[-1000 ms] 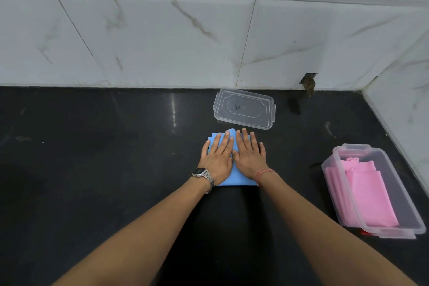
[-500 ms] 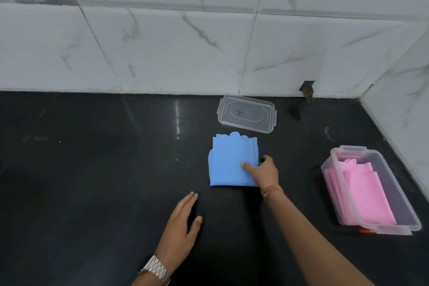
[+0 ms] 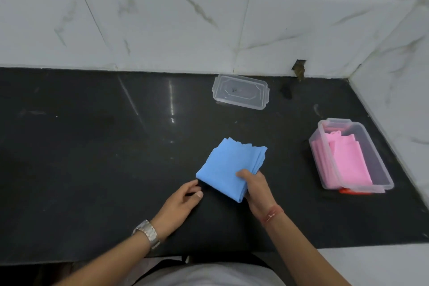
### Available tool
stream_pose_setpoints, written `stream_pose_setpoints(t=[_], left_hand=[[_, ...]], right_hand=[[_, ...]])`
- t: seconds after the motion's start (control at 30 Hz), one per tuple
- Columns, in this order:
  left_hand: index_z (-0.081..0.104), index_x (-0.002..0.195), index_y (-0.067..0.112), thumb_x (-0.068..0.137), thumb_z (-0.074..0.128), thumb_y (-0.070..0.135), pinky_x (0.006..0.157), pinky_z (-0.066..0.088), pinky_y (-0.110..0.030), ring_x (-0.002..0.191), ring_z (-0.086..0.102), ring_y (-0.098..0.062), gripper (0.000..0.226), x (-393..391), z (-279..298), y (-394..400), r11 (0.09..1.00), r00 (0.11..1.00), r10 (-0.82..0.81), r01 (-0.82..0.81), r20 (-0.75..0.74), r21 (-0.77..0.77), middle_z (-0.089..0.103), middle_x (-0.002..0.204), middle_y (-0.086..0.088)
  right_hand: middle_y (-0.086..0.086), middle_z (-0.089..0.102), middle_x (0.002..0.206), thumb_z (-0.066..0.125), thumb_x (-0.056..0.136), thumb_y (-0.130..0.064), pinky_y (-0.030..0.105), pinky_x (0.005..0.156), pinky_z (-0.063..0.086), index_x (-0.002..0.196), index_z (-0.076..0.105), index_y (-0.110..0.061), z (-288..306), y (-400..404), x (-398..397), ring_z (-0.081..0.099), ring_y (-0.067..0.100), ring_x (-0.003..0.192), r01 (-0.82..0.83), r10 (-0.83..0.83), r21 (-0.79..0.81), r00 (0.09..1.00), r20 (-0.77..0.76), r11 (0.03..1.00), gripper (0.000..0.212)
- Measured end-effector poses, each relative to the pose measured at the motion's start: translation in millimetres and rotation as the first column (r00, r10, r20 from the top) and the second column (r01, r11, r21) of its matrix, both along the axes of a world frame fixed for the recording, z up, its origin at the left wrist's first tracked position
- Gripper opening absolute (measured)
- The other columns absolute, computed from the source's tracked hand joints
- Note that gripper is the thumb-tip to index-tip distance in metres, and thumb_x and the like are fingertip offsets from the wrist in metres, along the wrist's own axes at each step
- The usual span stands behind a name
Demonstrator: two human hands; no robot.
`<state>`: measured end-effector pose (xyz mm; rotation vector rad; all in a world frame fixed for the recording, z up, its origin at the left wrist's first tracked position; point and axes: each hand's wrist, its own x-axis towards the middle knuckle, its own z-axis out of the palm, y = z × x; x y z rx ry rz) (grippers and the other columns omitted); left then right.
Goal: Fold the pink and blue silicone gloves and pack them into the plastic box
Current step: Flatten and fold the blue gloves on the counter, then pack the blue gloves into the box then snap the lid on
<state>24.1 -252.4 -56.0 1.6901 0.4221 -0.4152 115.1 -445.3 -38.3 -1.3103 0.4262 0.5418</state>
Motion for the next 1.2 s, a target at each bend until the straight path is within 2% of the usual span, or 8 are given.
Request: stream_pose_setpoints(t=[0.13, 0.27, 0.5, 0.8, 0.9, 1.0, 1.1, 1.2], left_hand=[[0.064, 0.12, 0.03, 0.082, 0.061, 0.055, 0.092, 0.049, -0.027, 0.109, 0.065, -0.013, 0.045, 3.3, 3.6, -9.2, 0.913, 0.973, 0.004, -0.098, -0.232, -0.397, 0.068, 0.12, 0.005], [0.064, 0.123, 0.022, 0.085, 0.068, 0.046, 0.091, 0.054, -0.036, 0.116, 0.063, -0.019, 0.046, 23.0, 10.5, -43.1, 0.795, 0.964, -0.075, -0.096, -0.254, -0.599, 0.067, 0.124, -0.001], [0.061, 0.124, 0.015, 0.084, 0.072, 0.031, 0.088, 0.055, -0.04, 0.11, 0.066, -0.026, 0.044, 61.2, 34.3, -145.7, 0.81, 0.995, 0.061, -0.097, -0.081, -0.578, 0.068, 0.121, -0.008], [0.063, 0.12, 0.014, 0.084, 0.072, 0.026, 0.078, 0.057, -0.032, 0.107, 0.067, -0.025, 0.039, 122.6, 74.7, -245.0, 0.801, 1.0, -0.003, 0.009, 0.011, -0.598, 0.07, 0.118, -0.007], [0.062, 0.119, 0.018, 0.083, 0.074, 0.025, 0.082, 0.058, -0.036, 0.104, 0.068, -0.021, 0.039, 149.1, 81.1, -276.6, 0.885, 0.996, -0.029, 0.066, 0.087, -0.461, 0.071, 0.115, -0.001], [0.061, 0.112, 0.021, 0.082, 0.074, 0.029, 0.082, 0.058, -0.039, 0.095, 0.069, -0.015, 0.033, 174.1, 82.2, -299.3, 0.994, 0.971, -0.09, 0.102, 0.22, -0.044, 0.072, 0.105, 0.003], [0.057, 0.107, 0.017, 0.082, 0.069, 0.038, 0.073, 0.057, -0.04, 0.084, 0.066, -0.019, 0.035, 192.9, 80.0, -316.6, 0.912, 0.947, -0.224, 0.12, 0.231, 0.392, 0.068, 0.094, -0.001], [0.052, 0.11, 0.014, 0.084, 0.064, 0.042, 0.064, 0.053, -0.038, 0.075, 0.063, -0.026, 0.041, 202.1, 70.7, -331.2, 0.757, 0.938, -0.294, 0.11, 0.185, 0.644, 0.065, 0.086, -0.006]], right_hand=[[0.003, 0.073, 0.109, 0.055, 0.087, -0.003, 0.044, 0.086, 0.058, 0.118, 0.06, -0.022, 5.9, -26.4, -27.8, 0.069, 0.026, 0.102, -0.053, 0.053, 0.007, 0.998, 0.015, 0.999, 0.036], [0.005, 0.075, 0.107, 0.061, 0.09, -0.008, 0.042, 0.08, 0.06, 0.117, 0.063, -0.018, 14.7, -55.4, -38.3, 0.071, 0.026, 0.097, -0.085, 0.084, 0.024, 0.996, 0.022, 0.996, 0.029], [0.006, 0.074, 0.111, 0.064, 0.091, -0.017, 0.032, 0.073, 0.06, 0.12, 0.064, -0.015, 43.2, -133.7, -16.4, 0.072, 0.024, 0.098, 0.091, -0.096, 0.051, 0.99, 0.104, 0.995, 0.03], [0.012, 0.071, 0.116, 0.063, 0.082, -0.007, 0.039, 0.073, 0.06, 0.124, 0.063, -0.013, 80.4, -252.3, 46.4, 0.07, 0.03, 0.101, -0.006, -0.017, 0.165, 0.991, 0.133, 0.986, 0.042], [0.012, 0.072, 0.113, 0.059, 0.087, 0.002, 0.039, 0.067, 0.06, 0.123, 0.062, -0.013, 82.9, -284.5, 77.5, 0.072, 0.028, 0.096, -0.041, 0.028, 0.081, 0.987, 0.159, 0.996, 0.039], [0.014, 0.071, 0.114, 0.06, 0.088, 0.001, 0.039, 0.073, 0.06, 0.117, 0.063, -0.011, 78.8, -303.7, 106.9, 0.071, 0.027, 0.096, -0.073, 0.09, -0.107, 0.982, 0.165, 0.992, 0.031], [0.009, 0.07, 0.106, 0.064, 0.086, -0.001, 0.034, 0.071, 0.057, 0.105, 0.063, -0.02, 71.8, -307.6, 127.1, 0.069, 0.024, 0.092, -0.09, 0.15, -0.293, 0.97, 0.19, 0.952, 0.027], [0.002, 0.066, 0.101, 0.063, 0.085, -0.002, 0.026, 0.066, 0.049, 0.11, 0.058, -0.021, 61.1, -302.9, 140.5, 0.065, 0.018, 0.09, -0.066, 0.225, -0.506, 0.939, 0.259, 0.86, 0.032]])
